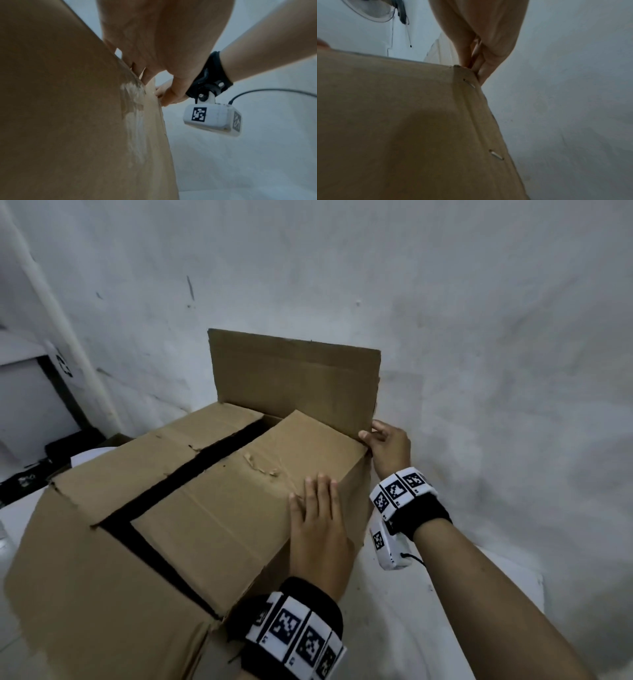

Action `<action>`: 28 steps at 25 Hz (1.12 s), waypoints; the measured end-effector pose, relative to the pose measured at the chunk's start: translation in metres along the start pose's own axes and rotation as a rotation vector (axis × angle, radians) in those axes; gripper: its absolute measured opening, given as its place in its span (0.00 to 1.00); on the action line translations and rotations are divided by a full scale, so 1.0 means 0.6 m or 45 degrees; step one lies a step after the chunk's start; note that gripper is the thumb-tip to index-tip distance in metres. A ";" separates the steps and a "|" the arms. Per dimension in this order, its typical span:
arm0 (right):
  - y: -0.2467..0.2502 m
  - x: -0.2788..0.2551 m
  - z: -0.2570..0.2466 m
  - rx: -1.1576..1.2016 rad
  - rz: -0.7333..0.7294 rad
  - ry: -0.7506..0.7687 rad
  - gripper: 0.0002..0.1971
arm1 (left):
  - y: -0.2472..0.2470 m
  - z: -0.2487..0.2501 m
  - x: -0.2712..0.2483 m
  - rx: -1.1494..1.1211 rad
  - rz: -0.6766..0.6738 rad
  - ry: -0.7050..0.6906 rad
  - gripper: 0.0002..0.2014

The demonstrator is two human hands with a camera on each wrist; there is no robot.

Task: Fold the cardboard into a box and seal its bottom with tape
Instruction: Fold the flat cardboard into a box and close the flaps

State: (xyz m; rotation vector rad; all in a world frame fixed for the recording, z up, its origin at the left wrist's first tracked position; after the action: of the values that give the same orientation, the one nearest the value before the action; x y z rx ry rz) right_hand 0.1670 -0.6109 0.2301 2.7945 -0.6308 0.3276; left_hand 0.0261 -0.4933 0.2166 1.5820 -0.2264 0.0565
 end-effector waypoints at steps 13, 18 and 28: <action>-0.013 -0.052 -0.037 0.071 -0.066 0.235 0.12 | -0.008 -0.015 -0.007 0.183 -0.090 -0.063 0.38; -0.011 -0.033 -0.038 -0.084 -0.124 0.239 0.12 | 0.019 -0.046 -0.013 -0.346 -0.296 0.070 0.34; -0.009 -0.038 -0.061 -0.607 -0.114 0.251 0.17 | 0.197 -0.238 -0.067 -0.693 -0.180 0.095 0.21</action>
State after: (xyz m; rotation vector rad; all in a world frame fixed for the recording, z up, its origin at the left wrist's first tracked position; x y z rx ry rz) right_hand 0.1433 -0.5864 0.2574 2.2929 -0.4633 0.3730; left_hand -0.0192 -0.3480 0.3295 1.0476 -0.0609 -0.0530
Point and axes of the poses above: each hand's wrist, its own x-axis towards the middle knuckle, its own y-axis out of the back of the hand, z = x × y, the point moved 4 cm from there along x, towards the middle knuckle, and after that the axes turned 7 degrees about z, right-handed, at the moved point
